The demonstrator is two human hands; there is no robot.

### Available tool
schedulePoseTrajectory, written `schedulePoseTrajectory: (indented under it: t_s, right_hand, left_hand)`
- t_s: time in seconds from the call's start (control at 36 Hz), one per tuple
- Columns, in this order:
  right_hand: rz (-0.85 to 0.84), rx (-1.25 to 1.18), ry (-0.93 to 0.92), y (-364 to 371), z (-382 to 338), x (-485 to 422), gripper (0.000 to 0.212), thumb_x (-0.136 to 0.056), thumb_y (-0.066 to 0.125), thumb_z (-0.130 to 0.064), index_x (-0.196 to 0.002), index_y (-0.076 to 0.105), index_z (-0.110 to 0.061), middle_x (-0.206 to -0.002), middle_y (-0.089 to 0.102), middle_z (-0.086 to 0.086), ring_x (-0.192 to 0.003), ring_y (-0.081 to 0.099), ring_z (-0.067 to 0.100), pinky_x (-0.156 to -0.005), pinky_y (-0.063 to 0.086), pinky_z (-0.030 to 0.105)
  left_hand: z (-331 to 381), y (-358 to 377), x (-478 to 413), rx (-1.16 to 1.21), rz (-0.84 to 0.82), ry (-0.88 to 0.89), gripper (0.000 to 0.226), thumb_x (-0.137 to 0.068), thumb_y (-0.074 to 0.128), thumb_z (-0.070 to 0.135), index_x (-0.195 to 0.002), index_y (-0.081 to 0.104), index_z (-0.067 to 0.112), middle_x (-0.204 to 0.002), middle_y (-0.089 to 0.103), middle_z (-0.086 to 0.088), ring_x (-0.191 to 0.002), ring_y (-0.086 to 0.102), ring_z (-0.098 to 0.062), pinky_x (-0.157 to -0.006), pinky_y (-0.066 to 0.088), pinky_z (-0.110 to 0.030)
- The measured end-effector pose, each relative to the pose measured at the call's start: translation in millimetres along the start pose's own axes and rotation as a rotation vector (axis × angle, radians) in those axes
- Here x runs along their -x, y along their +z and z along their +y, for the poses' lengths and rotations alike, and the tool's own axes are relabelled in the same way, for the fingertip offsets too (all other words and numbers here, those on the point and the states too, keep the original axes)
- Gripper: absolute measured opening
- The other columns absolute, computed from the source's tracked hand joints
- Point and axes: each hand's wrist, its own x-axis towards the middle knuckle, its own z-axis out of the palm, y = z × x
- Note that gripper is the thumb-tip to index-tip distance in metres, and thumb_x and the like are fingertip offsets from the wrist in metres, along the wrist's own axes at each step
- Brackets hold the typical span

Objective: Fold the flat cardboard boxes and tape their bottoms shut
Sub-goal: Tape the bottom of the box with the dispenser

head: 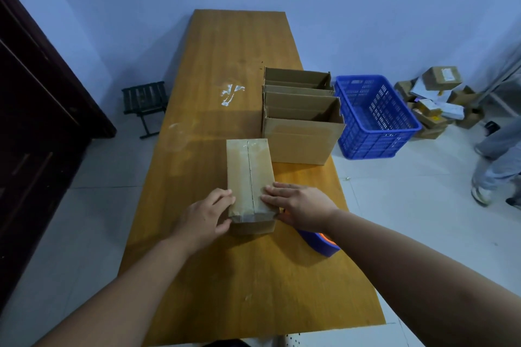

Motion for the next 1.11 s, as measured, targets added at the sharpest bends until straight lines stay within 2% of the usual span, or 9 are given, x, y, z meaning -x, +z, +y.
schedulePoseTrajectory:
  t_s: [0.25, 0.39, 0.56, 0.72, 0.81, 0.89, 1.0, 1.06, 1.11]
  right_hand:
    - [0.026, 0.033, -0.013, 6.0, 2.8, 0.1, 0.051, -0.091, 0.061, -0.034, -0.139, 0.048, -0.023, -0.143, 0.048, 0.0, -0.135, 0.041, 0.023, -0.103, 0.046, 0.044]
    - [0.178, 0.108, -0.028, 17.5, 3.7, 6.4, 0.05, -0.084, 0.07, -0.035, -0.13, 0.058, -0.021, -0.13, 0.061, 0.002, -0.122, 0.056, 0.026, -0.096, 0.05, 0.045]
    - [0.252, 0.075, 0.049, 30.2, 1.9, 12.1, 0.05, -0.087, 0.064, -0.037, -0.135, 0.054, -0.024, -0.136, 0.056, -0.001, -0.126, 0.053, 0.025, -0.1, 0.047, 0.043]
    - [0.225, 0.043, 0.077, 31.9, -3.3, 14.6, 0.056, -0.088, 0.054, -0.05, -0.137, 0.051, -0.024, -0.139, 0.053, 0.0, -0.127, 0.051, 0.026, -0.1, 0.046, 0.045]
    - [0.089, 0.009, 0.093, 25.1, -3.1, 15.4, 0.074, -0.085, 0.031, -0.069, -0.145, 0.039, -0.027, -0.149, 0.041, -0.002, -0.138, 0.037, 0.022, -0.11, 0.03, 0.041]
    - [0.077, -0.039, 0.14, 19.3, -4.9, 11.9, 0.078, -0.086, 0.013, -0.074, -0.145, 0.038, -0.029, -0.15, 0.038, -0.006, -0.14, 0.034, 0.018, -0.112, 0.027, 0.037]
    - [0.196, -0.052, 0.175, 23.8, -11.3, 6.0, 0.064, -0.095, 0.019, -0.062, -0.131, 0.057, -0.026, -0.135, 0.057, -0.004, -0.118, 0.059, 0.019, -0.093, 0.052, 0.039]
    - [0.215, -0.065, 0.185, 28.3, -12.4, 5.1, 0.054, -0.095, 0.03, -0.056, -0.129, 0.059, -0.026, -0.133, 0.058, -0.003, -0.116, 0.06, 0.019, -0.09, 0.054, 0.04]
    - [0.212, -0.067, 0.183, 29.3, -12.2, 6.0, 0.052, -0.094, 0.032, -0.054, -0.129, 0.059, -0.025, -0.133, 0.058, -0.003, -0.117, 0.06, 0.019, -0.09, 0.054, 0.04]
  left_hand:
    - [0.6, 3.2, -1.7, -0.033, 0.038, 0.009, 0.047, -0.087, 0.064, 0.036, -0.129, 0.055, 0.016, -0.137, 0.048, 0.0, -0.107, 0.059, -0.025, -0.077, 0.052, -0.032]
    - [-0.2, 11.8, 3.2, -0.015, 0.097, 0.002, 0.044, -0.08, 0.072, 0.031, -0.12, 0.063, 0.015, -0.126, 0.059, -0.002, -0.093, 0.067, -0.026, -0.067, 0.056, -0.033]
    - [12.8, 10.1, 6.5, 0.043, 0.133, -0.121, 0.046, -0.091, 0.056, 0.037, -0.135, 0.049, 0.026, -0.143, 0.042, 0.012, -0.118, 0.054, -0.016, -0.085, 0.051, -0.028]
    - [16.3, 13.2, 9.9, 0.045, 0.136, -0.128, 0.049, -0.088, 0.063, 0.033, -0.134, 0.052, 0.021, -0.143, 0.045, 0.006, -0.119, 0.055, -0.021, -0.088, 0.049, -0.033]
    - [11.3, 10.3, 7.9, 0.026, 0.049, -0.102, 0.07, -0.079, 0.055, 0.062, -0.136, 0.049, 0.022, -0.145, 0.041, 0.007, -0.122, 0.052, -0.022, -0.089, 0.049, -0.036]
    - [9.1, 3.7, 1.3, 0.064, 0.024, -0.121, 0.098, -0.067, 0.015, 0.09, -0.13, 0.051, 0.024, -0.14, 0.043, 0.01, -0.119, 0.05, -0.015, -0.085, 0.05, -0.034]
    - [20.5, -3.3, -9.8, -0.02, 0.068, -0.1, 0.052, -0.09, 0.033, 0.061, -0.111, 0.056, 0.019, -0.106, 0.042, 0.008, -0.09, 0.056, -0.014, -0.065, 0.048, -0.023]
    - [24.1, -5.8, -13.5, -0.055, 0.033, -0.095, 0.042, -0.093, 0.042, 0.051, -0.123, 0.052, 0.022, -0.108, 0.039, 0.006, -0.093, 0.054, -0.014, -0.066, 0.044, -0.021]
    - [23.0, -7.3, -14.7, -0.07, -0.005, -0.08, 0.05, -0.093, 0.042, 0.051, -0.138, 0.041, 0.029, -0.118, 0.038, 0.003, -0.102, 0.052, -0.014, -0.073, 0.047, -0.023]
